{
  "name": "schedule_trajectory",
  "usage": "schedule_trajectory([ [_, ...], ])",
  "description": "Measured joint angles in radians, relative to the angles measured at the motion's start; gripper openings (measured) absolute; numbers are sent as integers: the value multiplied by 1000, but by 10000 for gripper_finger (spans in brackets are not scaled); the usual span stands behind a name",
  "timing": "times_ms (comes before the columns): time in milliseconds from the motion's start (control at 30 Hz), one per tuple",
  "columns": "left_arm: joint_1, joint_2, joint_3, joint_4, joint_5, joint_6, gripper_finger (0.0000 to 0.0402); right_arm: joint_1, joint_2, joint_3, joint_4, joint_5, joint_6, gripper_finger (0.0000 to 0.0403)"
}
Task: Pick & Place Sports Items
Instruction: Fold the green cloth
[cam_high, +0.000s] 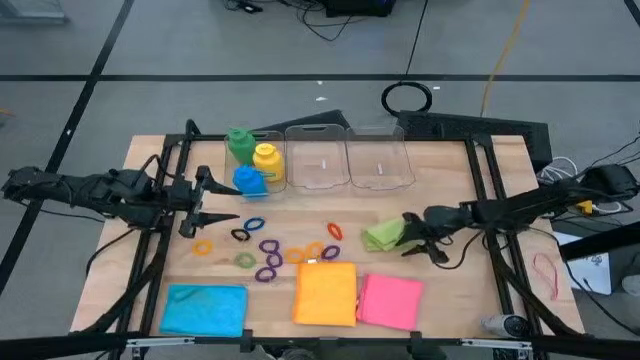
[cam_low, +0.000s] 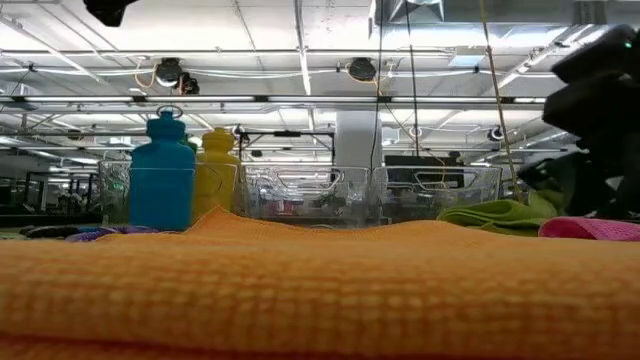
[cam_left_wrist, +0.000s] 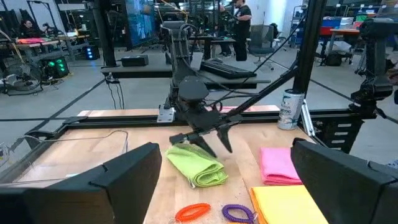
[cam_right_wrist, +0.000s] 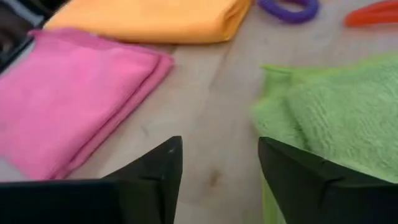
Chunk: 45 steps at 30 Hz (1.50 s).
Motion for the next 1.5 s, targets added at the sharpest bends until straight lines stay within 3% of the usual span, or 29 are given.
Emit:
schedule_trajectory([
  [167,0,0,0,0,0,0,296,9,0,194,-332,11,-129,129],
  [267,0,0,0,0,0,0,296,9,0,320,-524,76,-149,123],
  [467,0,0,0,0,0,0,296,10,0,481,-814,256,-229,124],
  [667,0,0,0,0,0,0,296,7,2,497,-996,547,-372,152],
  [767,0,0,0,0,0,0,296,-4,9,474,-1004,604,-413,174],
  [1033,1,0,0,0,0,0,296,-21,9,434,-875,605,-383,245],
  [1167,1,0,0,0,0,0,296,3,13,434,-852,582,-443,272],
  [1300,1,0,0,0,0,0,296,8,57,434,-868,499,-471,277],
  [1500,0,0,0,0,0,0,296,8,158,434,-881,504,-514,256],
])
